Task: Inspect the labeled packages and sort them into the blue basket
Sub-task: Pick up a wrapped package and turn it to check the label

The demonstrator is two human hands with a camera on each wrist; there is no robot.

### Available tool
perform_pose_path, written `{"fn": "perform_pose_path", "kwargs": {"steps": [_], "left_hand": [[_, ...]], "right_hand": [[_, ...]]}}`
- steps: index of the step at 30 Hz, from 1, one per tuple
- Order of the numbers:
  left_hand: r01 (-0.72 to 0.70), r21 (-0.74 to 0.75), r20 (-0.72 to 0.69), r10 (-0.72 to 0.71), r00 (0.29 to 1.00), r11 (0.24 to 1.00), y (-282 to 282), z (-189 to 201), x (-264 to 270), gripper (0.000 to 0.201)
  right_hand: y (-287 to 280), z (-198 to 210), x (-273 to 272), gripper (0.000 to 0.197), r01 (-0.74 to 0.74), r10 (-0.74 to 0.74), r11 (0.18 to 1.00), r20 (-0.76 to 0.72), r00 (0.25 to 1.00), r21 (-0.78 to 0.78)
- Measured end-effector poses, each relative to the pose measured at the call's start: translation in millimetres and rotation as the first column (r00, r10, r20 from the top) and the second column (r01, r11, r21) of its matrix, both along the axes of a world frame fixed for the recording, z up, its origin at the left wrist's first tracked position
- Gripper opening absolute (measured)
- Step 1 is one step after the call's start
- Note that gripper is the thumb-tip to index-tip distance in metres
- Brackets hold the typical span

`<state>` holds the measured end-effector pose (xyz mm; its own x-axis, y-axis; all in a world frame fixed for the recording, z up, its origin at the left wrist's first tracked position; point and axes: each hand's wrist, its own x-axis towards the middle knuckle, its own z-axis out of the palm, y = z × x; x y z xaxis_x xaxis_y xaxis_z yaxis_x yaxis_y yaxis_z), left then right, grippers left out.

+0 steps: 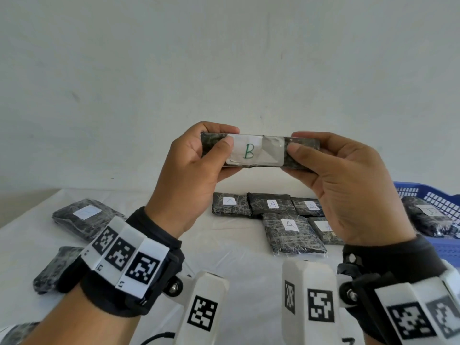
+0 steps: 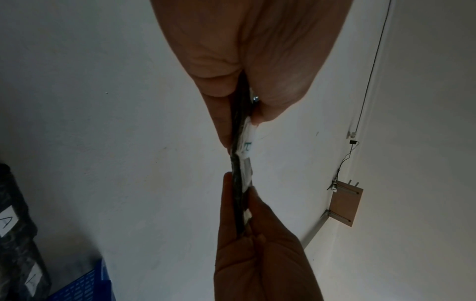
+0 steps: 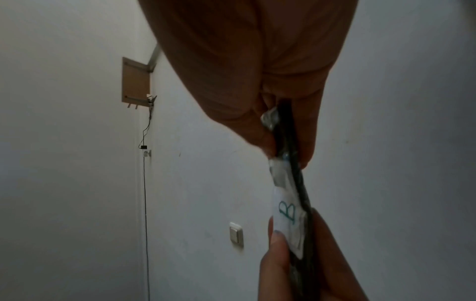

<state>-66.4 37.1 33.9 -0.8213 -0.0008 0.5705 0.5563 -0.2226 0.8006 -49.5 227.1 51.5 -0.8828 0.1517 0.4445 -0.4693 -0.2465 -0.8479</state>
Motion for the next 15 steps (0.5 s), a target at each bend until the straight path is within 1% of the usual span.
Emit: {"fn": "perform_pose_path", "kwargs": {"steps": [1,4,7,10,11,15], "left_hand": [[0.003,-0.009,0.002,-0.003,1.000,1.000,-0.7,-0.1,-0.3,0.016],[0.037,-0.043,0.056,-0.035,0.998,0.998,-0.8,-1.0,-0.8,0.013],[0.042,-0.054,0.077,-0.038,0.996,0.998,0.0,-2.0,-1.6,0.015],[0.051,-0.040,0.080,-0.047,0.996,0.998,2.6,-1.7,1.0,0.014],[0.055,-0.031,0.083,-0.052,0.995,0.998,3.5,-1.8,1.7,0.015],[0.023,-0.027,0.046,-0.022,0.999,0.999,5.9,-1.1,4.2,0.016]], "right_hand": [[-0.7,-0.3,0.0,0.009,0.003,-0.003,1.000,0.005,1.000,0.016],[-2.8,-1.0,-0.6,0.013,0.103,-0.100,0.991,-0.034,0.994,0.082],[-3.8,-1.9,-0.4,0.014,0.136,-0.130,0.981,-0.051,0.990,0.140],[-2.9,-3.2,-1.0,0.020,0.288,-0.265,0.920,-0.120,0.957,0.265],[-3.2,-2.9,-0.3,0.021,0.318,-0.290,0.902,-0.137,0.947,0.293],[-5.1,-2.7,2.3,0.034,0.330,-0.298,0.866,-0.141,0.944,0.376]]}}
